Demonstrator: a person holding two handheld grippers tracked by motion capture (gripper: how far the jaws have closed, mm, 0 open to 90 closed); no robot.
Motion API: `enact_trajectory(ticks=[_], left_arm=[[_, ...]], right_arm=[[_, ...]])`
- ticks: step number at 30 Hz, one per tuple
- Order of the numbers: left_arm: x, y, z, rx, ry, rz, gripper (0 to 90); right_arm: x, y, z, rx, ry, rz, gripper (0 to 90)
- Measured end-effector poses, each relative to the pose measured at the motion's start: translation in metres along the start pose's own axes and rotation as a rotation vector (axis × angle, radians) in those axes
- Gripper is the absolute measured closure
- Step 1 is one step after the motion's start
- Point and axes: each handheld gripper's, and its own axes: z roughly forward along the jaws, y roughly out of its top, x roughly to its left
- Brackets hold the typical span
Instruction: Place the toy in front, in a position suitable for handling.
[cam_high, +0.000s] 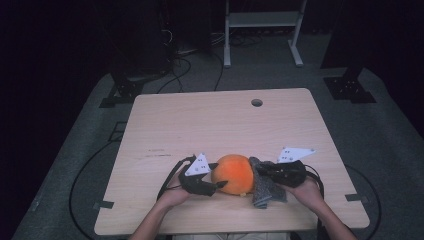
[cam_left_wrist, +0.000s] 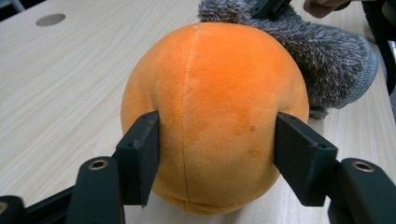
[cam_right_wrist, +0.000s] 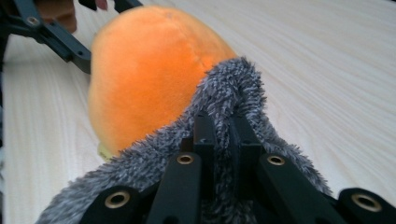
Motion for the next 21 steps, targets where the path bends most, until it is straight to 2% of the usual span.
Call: enact_trajectory(ticks=[2, 5, 7, 9, 11, 13, 15, 16, 19, 21], left_arm=[[-0.002, 0.003, 0.001, -0.005, 0.003, 0.015, 38.0], [-0.005, 0.009, 0.003, -0.01, -0.003, 0.039, 38.7], [-0.007, 0.012, 0.004, -0.009, -0.001, 0.05, 38.2], [-0.007, 0.011, 0.004, 0.005, 0.006, 0.043, 32.9], [-0.003, 0.008, 0.005, 0.002, 0.009, -0.01, 23.3], [0.004, 0.005, 0.01, 0.05, 0.004, -0.089, 11.1], [0.011, 0.0, 0.017, 0.083, -0.044, -0.173, 5.4], [0.012, -0.001, 0.019, 0.081, -0.071, -0.19, 7.2], [0.006, 0.0, 0.014, 0.018, -0.037, -0.143, 27.0], [0.004, 0.004, 0.012, 0.009, -0.025, -0.13, 32.2]], right_arm=[[0.004, 0.006, -0.006, -0.043, 0.022, -0.006, 82.9], [0.016, 0.024, -0.005, -0.091, 0.053, -0.052, 82.8], [0.022, 0.033, 0.002, -0.09, 0.07, -0.08, 82.8], [0.022, 0.034, 0.009, -0.068, 0.068, -0.095, 82.9], [0.017, 0.029, 0.013, -0.066, 0.08, -0.067, 83.0], [0.014, 0.023, 0.013, -0.074, 0.086, -0.04, 83.0], [0.013, 0.02, 0.012, -0.082, 0.081, -0.03, 83.0], [0.013, 0.019, 0.012, -0.084, 0.08, -0.025, 83.0], [0.011, 0.015, 0.01, -0.09, 0.067, -0.02, 83.0], [0.007, 0.011, 0.005, -0.087, 0.049, -0.014, 83.0]])
